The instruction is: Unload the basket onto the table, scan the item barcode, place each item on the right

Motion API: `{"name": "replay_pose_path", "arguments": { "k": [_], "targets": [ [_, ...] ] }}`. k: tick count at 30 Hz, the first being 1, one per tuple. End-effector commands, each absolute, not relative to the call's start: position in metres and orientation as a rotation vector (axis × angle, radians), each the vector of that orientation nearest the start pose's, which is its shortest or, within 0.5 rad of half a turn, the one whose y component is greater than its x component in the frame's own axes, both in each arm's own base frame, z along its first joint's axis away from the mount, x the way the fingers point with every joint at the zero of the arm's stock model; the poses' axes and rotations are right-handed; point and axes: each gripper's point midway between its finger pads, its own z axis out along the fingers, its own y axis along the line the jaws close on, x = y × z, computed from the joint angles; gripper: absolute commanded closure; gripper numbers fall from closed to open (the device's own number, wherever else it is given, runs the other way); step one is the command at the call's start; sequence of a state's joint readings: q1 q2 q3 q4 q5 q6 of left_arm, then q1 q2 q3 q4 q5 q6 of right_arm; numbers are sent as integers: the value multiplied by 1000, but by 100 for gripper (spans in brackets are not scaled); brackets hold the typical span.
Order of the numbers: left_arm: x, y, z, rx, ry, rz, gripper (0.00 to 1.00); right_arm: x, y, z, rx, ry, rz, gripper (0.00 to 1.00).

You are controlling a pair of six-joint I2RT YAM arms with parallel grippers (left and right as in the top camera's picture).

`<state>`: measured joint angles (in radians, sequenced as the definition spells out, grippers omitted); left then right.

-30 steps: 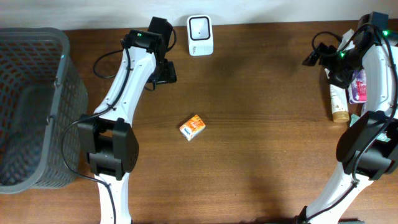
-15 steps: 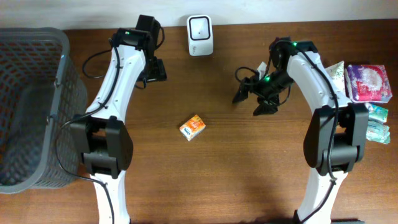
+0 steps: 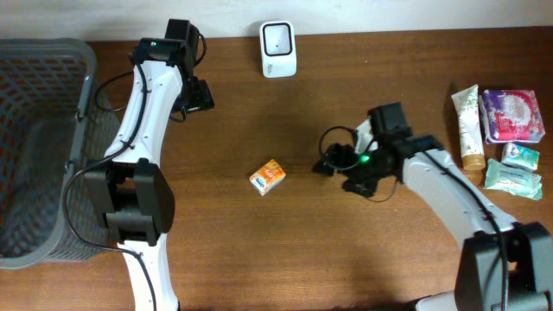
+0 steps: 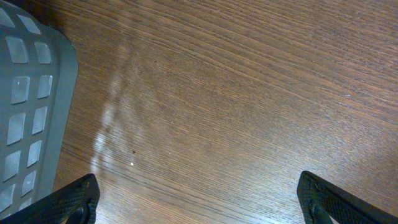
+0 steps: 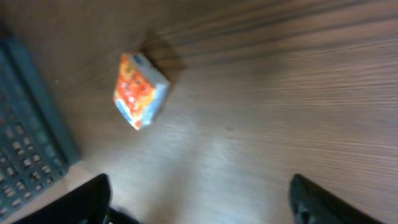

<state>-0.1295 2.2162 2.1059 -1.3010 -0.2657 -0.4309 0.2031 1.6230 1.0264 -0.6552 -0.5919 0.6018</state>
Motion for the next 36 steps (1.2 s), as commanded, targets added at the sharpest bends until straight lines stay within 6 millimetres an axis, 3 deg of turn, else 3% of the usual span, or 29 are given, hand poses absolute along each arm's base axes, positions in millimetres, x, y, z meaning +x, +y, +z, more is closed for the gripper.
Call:
{"name": "replay_pose_path", "arguments": {
  "k": [1, 6, 9, 11, 14, 16, 20, 23, 28, 36],
  "targets": [
    [472, -15, 127, -467, 2841, 308, 1, 303, 199, 86, 479, 2890, 1130, 25],
    [472, -15, 127, -467, 2841, 308, 1, 313, 220, 73, 758, 2813, 870, 30],
    [472, -15, 127, -467, 2841, 308, 1, 336, 244, 74, 714, 2703, 924, 30],
    [472, -15, 127, -467, 2841, 308, 1, 344, 248, 65, 709, 2690, 935, 30],
    [472, -15, 127, -467, 2841, 308, 1, 340, 258, 45, 704, 2749, 979, 29],
    [472, -15, 127, -467, 2840, 308, 1, 339, 259, 45, 697, 2757, 993, 21],
    [472, -15, 127, -467, 2841, 307, 1, 335, 264, 47, 682, 2770, 1031, 21],
    [472, -15, 127, -467, 2841, 308, 1, 338, 271, 44, 657, 2760, 1049, 27],
    [472, -15, 127, -467, 2841, 308, 1, 324, 283, 7, 794, 2839, 1013, 43],
    [472, -15, 127, -467, 2840, 308, 1, 323, 285, -4, 801, 2835, 952, 45]
  ]
}}
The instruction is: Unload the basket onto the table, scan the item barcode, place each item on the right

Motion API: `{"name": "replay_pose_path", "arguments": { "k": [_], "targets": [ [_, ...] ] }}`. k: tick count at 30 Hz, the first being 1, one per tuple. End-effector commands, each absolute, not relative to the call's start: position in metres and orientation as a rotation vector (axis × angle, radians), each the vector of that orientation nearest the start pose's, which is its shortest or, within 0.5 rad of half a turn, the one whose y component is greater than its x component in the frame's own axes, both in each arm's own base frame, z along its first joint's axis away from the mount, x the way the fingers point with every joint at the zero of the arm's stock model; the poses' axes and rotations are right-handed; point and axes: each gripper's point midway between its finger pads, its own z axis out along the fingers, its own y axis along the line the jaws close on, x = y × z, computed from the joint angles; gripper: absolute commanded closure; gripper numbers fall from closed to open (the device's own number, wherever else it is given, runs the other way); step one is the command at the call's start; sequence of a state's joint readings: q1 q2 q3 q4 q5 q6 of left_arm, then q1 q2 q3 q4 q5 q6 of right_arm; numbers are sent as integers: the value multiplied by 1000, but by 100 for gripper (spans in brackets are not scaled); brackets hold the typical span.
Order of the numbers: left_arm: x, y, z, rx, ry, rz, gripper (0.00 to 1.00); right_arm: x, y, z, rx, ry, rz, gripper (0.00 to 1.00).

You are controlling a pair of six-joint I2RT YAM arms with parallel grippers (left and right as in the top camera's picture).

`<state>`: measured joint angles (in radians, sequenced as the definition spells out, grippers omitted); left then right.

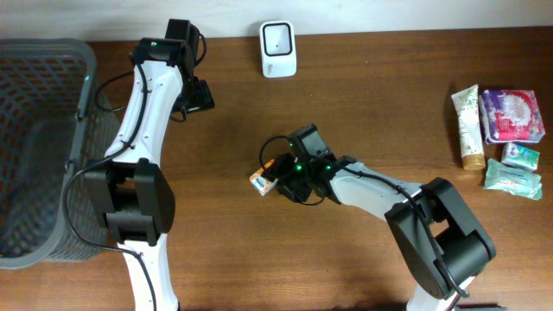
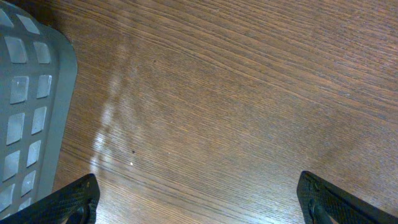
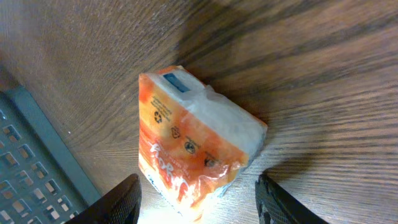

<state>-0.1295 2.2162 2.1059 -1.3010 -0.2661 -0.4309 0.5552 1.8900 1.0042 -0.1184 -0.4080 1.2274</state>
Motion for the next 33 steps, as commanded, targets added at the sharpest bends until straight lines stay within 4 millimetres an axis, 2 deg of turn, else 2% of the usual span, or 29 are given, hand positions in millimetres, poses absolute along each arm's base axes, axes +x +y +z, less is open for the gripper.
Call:
{"name": "replay_pose_path", "arguments": {
  "k": [1, 2, 3, 4, 5, 6, 9, 14, 15, 16, 20, 24, 27, 29, 31, 33],
  "targets": [
    [472, -15, 127, -467, 2840, 308, 1, 323, 287, -8, 794, 2835, 950, 46],
    [472, -15, 127, -467, 2840, 308, 1, 322, 288, -16, 798, 2847, 941, 52],
    [472, -15, 127, -467, 2840, 308, 1, 321, 287, -22, 805, 2857, 929, 63],
    [472, -15, 127, -467, 2840, 308, 1, 319, 285, -27, 813, 2867, 916, 78],
    [472, -15, 127, -467, 2841, 307, 1, 320, 285, -27, 805, 2868, 914, 89],
    [472, -15, 127, -467, 2841, 308, 1, 321, 285, -26, 778, 2864, 920, 96],
    [472, -15, 127, -467, 2841, 308, 1, 330, 283, -16, 616, 2861, 982, 96],
    [472, -15, 127, -467, 2840, 308, 1, 350, 282, 29, 103, 2754, 1330, 96],
    [472, -15, 127, -467, 2840, 308, 1, 352, 280, 36, 47, 2726, 1379, 96],
    [472, -15, 127, -467, 2840, 308, 1, 359, 269, 42, 42, 2693, 1429, 96],
    [472, -15, 127, -467, 2840, 308, 1, 366, 256, 51, -31, 2629, 1493, 96],
    [472, -15, 127, -467, 2841, 308, 1, 387, 228, 52, 55, 2583, 1465, 96],
    [472, -15, 127, -467, 2840, 308, 1, 403, 195, 61, 141, 2518, 1513, 96],
    [472, -15, 127, -467, 2840, 308, 1, 418, 171, 84, 53, 2360, 1590, 96],
    [472, -15, 127, -467, 2840, 308, 1, 424, 159, 117, -239, 2121, 1621, 96],
    [472, -15, 127, -467, 2840, 308, 1, 421, 151, 138, -427, 1960, 1632, 96]
  ]
}}
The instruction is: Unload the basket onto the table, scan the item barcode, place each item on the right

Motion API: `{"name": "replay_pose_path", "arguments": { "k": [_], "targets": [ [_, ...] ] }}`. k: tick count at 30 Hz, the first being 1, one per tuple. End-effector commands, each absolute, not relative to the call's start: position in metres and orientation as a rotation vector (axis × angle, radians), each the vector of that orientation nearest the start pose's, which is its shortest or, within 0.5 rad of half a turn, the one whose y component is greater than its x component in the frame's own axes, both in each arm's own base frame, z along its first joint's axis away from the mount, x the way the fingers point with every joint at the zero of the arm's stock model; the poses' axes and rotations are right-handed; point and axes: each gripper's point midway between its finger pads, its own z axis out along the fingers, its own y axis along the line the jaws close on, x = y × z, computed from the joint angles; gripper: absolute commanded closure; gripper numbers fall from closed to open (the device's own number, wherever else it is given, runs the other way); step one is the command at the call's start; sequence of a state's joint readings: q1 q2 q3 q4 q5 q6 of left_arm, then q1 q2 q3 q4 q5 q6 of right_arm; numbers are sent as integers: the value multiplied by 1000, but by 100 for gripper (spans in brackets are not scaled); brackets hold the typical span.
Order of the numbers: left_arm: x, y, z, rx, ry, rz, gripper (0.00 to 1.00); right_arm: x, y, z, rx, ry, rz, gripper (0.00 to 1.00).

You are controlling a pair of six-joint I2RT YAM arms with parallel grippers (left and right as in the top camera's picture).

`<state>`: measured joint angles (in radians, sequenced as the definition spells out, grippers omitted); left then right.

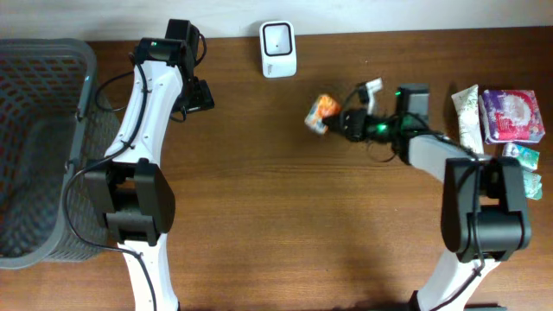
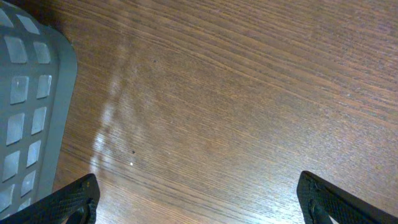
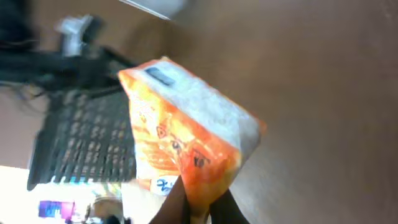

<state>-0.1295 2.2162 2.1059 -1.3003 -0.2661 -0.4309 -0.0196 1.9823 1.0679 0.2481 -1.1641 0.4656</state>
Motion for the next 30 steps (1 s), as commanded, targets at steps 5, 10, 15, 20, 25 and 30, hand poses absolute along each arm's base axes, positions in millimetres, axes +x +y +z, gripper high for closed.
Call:
{"name": "replay_pose_path", "arguments": {
  "k": [5, 10, 15, 20, 25, 30],
  "targets": [
    [472, -15, 127, -467, 2840, 308, 1, 418, 151, 142, -457, 1935, 1655, 96],
    [472, -15, 127, -467, 2840, 308, 1, 398, 154, 158, -647, 1793, 1733, 96],
    [472, -15, 127, -467, 2841, 308, 1, 391, 175, 161, -735, 1761, 1739, 96],
    [472, -15, 127, -467, 2840, 308, 1, 378, 214, 177, -876, 1703, 1764, 96],
    [472, -15, 127, -467, 2840, 308, 1, 369, 234, 194, -905, 1712, 1819, 96],
    [472, -15, 127, -467, 2840, 308, 1, 365, 246, 195, -926, 1705, 1826, 96]
  ]
}}
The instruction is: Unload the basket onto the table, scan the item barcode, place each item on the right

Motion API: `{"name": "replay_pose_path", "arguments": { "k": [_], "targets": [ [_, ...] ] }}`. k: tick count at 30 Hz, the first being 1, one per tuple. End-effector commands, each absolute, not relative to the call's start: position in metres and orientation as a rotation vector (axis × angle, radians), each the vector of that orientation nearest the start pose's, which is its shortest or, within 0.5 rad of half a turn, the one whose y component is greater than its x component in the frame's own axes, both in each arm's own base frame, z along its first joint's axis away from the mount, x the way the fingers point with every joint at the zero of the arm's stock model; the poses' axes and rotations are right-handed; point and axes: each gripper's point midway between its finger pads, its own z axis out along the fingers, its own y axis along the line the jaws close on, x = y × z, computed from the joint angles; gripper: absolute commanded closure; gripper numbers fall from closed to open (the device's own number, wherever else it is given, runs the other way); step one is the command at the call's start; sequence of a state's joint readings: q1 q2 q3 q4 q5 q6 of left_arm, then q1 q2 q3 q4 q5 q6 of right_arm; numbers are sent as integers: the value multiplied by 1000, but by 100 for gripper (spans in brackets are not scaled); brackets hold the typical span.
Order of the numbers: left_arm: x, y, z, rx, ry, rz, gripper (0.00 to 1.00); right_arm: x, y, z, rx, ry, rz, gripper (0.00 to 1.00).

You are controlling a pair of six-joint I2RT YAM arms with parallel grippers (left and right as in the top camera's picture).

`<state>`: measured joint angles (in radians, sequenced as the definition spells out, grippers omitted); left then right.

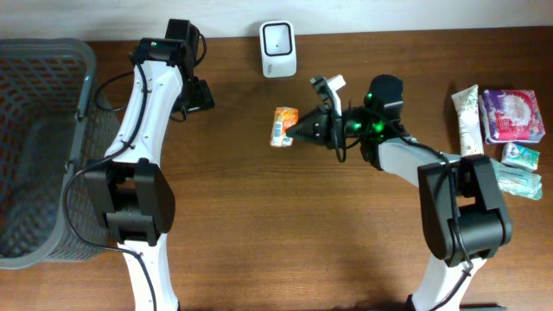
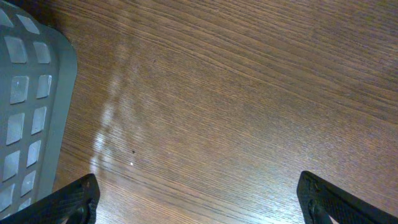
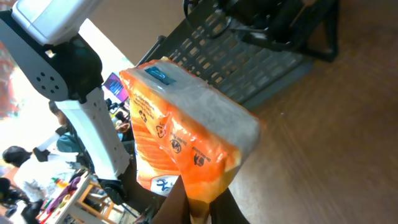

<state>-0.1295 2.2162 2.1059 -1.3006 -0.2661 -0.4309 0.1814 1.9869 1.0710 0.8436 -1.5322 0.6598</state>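
Note:
An orange snack packet [image 1: 284, 126] hangs above the table, a little in front of the white barcode scanner [image 1: 278, 37] at the back edge. My right gripper [image 1: 304, 130] is shut on the packet's right end, pointing left. In the right wrist view the packet [image 3: 186, 124] fills the middle, pinched at its lower edge by the gripper [image 3: 198, 202]. My left gripper [image 1: 197, 93] stays at the back left near the basket. Its fingertips [image 2: 74, 199] stand wide apart over bare wood, so it is open.
A grey mesh basket [image 1: 34, 147] fills the left side, and its rim [image 2: 25, 93] shows in the left wrist view. At the far right lie a tube [image 1: 467, 125], a purple pack [image 1: 511, 115] and green packs [image 1: 514, 168].
My right gripper has moved left with the packet, from right of the scanner to just in front of it. The packet now shows a white label upward. The left arm is unchanged.
The packet lay mid-table with my right gripper open to its right. Then the open gripper stood around the packet. After that it held the packet lifted at the back, right of the scanner, and now holds it before the scanner.

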Motion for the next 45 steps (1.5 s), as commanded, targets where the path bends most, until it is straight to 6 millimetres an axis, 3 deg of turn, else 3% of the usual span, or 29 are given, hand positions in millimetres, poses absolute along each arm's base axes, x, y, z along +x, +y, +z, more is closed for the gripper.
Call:
{"name": "replay_pose_path", "arguments": {
  "k": [1, 6, 13, 32, 35, 41, 45],
  "targets": [
    [472, -15, 127, -467, 2840, 308, 1, 365, 246, 195, -923, 1706, 1823, 96],
    [472, -15, 127, -467, 2840, 308, 1, 366, 248, 195, -913, 1712, 1821, 96],
    [472, -15, 127, -467, 2840, 308, 1, 363, 265, 194, -904, 1719, 1818, 96],
    [472, -15, 127, -467, 2840, 308, 1, 377, 267, 191, -804, 1760, 1776, 96],
    [472, -15, 127, -467, 2840, 308, 1, 396, 267, 168, -632, 1884, 1704, 96],
    [472, -15, 127, -467, 2840, 308, 1, 417, 262, 149, -498, 1966, 1576, 96],
    [472, -15, 127, -467, 2840, 308, 1, 440, 227, 75, -299, 2360, 1119, 96]
  ]
}}
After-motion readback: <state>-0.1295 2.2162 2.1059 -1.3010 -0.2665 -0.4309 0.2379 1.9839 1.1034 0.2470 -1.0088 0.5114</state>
